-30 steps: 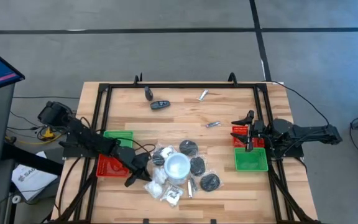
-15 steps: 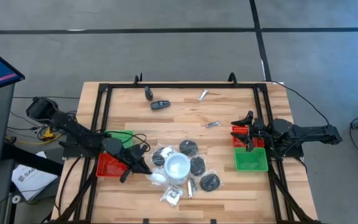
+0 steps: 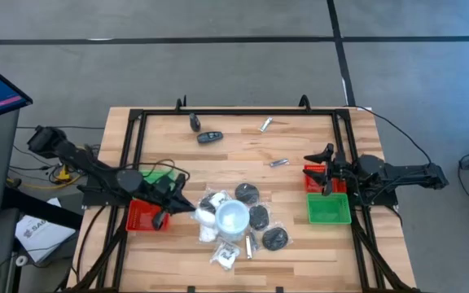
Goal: Pick & Place Travel size toiletries
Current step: Put the white vanity pack into the right red bin
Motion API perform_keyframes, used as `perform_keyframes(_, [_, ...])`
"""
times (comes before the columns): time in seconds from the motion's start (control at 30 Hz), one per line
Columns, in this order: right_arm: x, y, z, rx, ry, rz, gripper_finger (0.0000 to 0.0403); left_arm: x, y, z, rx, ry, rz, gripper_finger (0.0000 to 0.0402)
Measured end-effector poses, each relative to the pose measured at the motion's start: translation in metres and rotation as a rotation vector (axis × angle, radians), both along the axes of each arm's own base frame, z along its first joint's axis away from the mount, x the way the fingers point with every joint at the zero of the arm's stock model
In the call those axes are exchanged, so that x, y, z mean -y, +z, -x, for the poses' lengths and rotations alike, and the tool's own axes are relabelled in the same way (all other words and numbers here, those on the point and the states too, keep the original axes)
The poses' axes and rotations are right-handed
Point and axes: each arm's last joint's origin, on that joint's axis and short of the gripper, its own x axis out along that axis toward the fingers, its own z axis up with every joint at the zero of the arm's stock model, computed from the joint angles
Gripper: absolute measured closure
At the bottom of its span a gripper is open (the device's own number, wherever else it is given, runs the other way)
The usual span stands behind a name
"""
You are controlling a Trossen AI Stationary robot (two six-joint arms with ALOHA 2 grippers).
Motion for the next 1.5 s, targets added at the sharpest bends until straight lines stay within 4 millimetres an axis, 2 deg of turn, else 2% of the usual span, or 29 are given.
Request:
perform_keyframes(0.17, [0.0,0.002,0.0,0.025,0.0,-0.002,0.0163,-0.008,0.023,-0.002,0.101,0.068,-0.046,0.0401])
perform_keyframes(0.37, [0.0,0.004,0.0,0.04,0.0,-0.003,0.0163,-0.021,0.04,-0.012,0.157,0.158,-0.135,0.0401])
perform_keyframes(0.57, [0.0,0.006,0.0,0.061,0.0,-0.004,0.0163,-0.04,0.043,-0.029,0.129,0.272,-0.152,0.0401])
perform_keyframes(0.77, [0.0,0.009,0.0,0.092,0.0,-0.006,0.0163,-0.056,0.047,-0.056,0.088,0.354,-0.166,0.0401])
perform_keyframes(1.2, [-0.001,0.014,-0.011,0.112,0.0,0.027,0.0163,-0.073,0.057,-0.115,0.061,0.361,-0.228,0.0401])
perform_keyframes(1.5, [-0.003,0.023,-0.023,0.134,0.053,0.034,0.0163,-0.081,0.058,-0.141,0.048,0.387,-0.238,0.0401])
